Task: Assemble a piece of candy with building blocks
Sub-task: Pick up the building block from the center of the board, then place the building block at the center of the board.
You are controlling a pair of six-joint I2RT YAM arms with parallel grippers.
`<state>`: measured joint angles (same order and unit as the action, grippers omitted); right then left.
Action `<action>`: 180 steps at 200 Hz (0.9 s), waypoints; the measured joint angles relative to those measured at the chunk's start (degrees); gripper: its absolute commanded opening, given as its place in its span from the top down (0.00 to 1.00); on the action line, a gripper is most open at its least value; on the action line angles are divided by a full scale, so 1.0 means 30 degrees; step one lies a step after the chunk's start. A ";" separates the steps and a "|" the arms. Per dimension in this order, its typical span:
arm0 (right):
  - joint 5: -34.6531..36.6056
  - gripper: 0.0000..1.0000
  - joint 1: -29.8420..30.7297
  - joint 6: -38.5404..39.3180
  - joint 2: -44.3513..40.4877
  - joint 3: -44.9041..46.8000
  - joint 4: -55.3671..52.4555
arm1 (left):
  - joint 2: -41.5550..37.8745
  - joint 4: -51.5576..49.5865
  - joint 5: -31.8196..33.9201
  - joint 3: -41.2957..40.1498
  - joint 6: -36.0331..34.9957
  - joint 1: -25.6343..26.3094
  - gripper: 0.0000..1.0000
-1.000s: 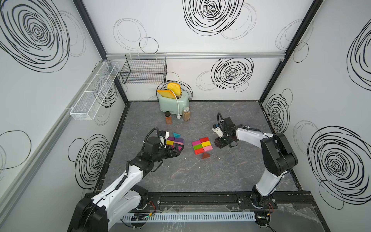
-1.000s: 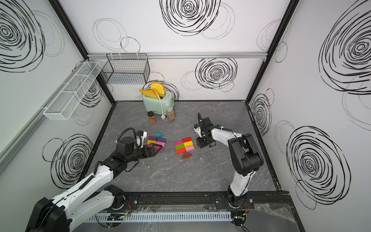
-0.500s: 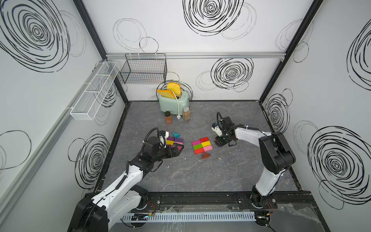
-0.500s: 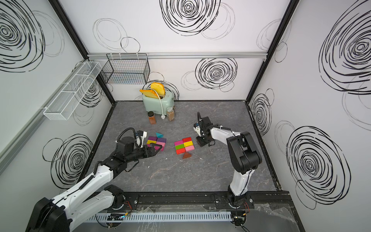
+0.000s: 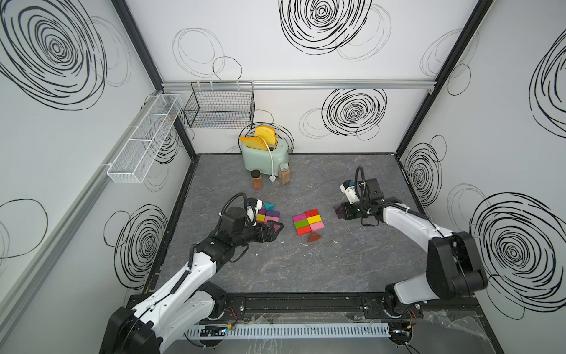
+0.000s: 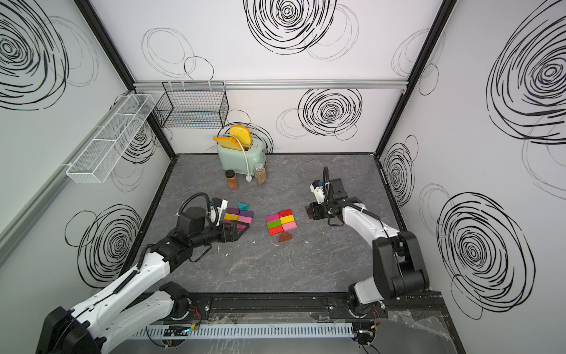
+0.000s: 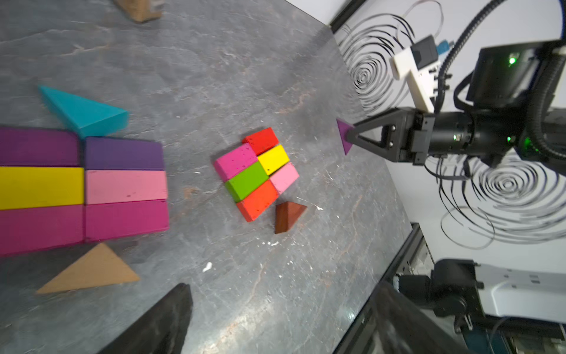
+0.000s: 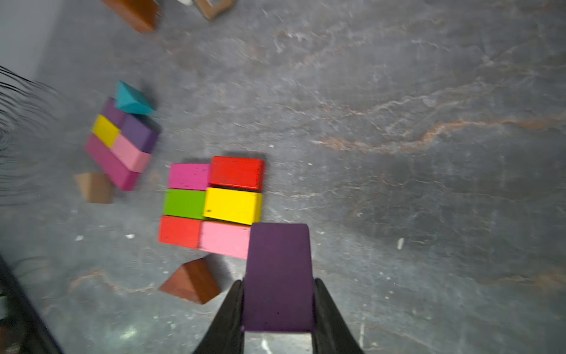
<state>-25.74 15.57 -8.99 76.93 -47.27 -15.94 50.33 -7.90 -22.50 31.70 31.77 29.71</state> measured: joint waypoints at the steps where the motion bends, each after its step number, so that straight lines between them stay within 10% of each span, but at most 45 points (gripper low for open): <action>1: -0.0189 0.83 0.0000 -0.0153 -0.0175 0.0146 0.0138 | -0.0022 0.0000 0.0058 0.0015 -0.0015 0.0087 0.05; 53: -0.4029 0.81 0.1435 -0.7599 -0.6543 0.6885 0.4743 | -0.1923 -0.1013 0.3395 0.0182 0.0401 0.6776 0.10; 113: -0.1443 0.80 0.7504 -1.5926 -1.0302 1.2313 1.0579 | -0.3803 -0.1916 0.6958 -0.0882 0.1996 1.1810 0.16; 180: 0.1341 0.80 1.0222 -1.9147 -0.7045 1.4316 1.6466 | -0.4335 0.0991 0.6207 -0.4874 0.5727 1.1249 0.14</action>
<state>-21.71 46.24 -66.43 55.79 -4.32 33.45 37.32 -4.93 -3.88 17.08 48.95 63.46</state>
